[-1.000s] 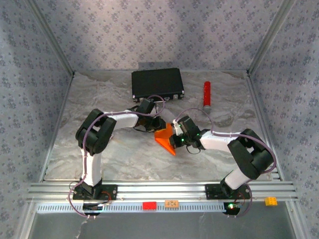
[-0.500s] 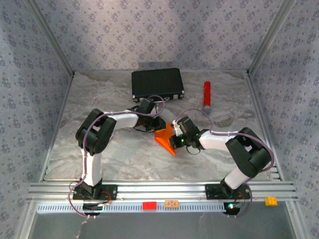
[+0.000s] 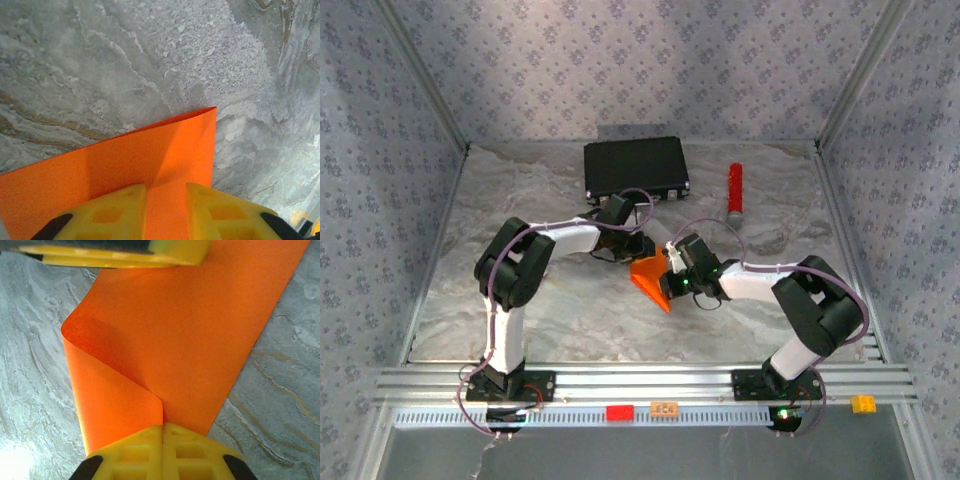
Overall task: Fold a paper plane with a square sheet of paper (pick it up from the middle)
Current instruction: Third fold the triangle at the center of the table.
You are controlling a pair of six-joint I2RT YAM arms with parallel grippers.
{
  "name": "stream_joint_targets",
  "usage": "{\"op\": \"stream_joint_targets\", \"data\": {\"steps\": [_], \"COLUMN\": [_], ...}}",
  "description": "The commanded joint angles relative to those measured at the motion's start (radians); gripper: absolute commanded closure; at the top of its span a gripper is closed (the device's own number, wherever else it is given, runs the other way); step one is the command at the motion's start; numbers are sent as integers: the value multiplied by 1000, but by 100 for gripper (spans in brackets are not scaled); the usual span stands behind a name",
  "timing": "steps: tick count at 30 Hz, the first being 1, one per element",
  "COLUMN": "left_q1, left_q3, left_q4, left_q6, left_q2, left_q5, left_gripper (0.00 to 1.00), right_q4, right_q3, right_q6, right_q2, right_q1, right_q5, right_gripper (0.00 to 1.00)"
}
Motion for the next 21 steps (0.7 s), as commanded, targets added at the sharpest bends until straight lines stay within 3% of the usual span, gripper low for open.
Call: {"op": "stream_joint_targets", "data": {"steps": [1,9,12,16,21], "left_q1": [-1,4,4,4,-28], "left_q3": [50,1,-94,-241,-410], "left_q4": [-51,-38,29,166,393], "left_q6": [39,15,-35,-133,-279], "left_q2": [-17,-124,-199,-292,-349], "left_q5": [-20,-60,-65,-19,46], "left_gripper": [72,67,73,91,99], "right_q4": [-25,-19,-19,-21,-22], "right_q3": [6,2,2,3,3], "right_q6": [8,18,21,25,29], "right_q2": [31,32,33,33,32], "right_q1": [-4,-4,-3,-4,-4], "right_q5": [19,25,30,35,36], "right_gripper": [100,100,100,100,100]}}
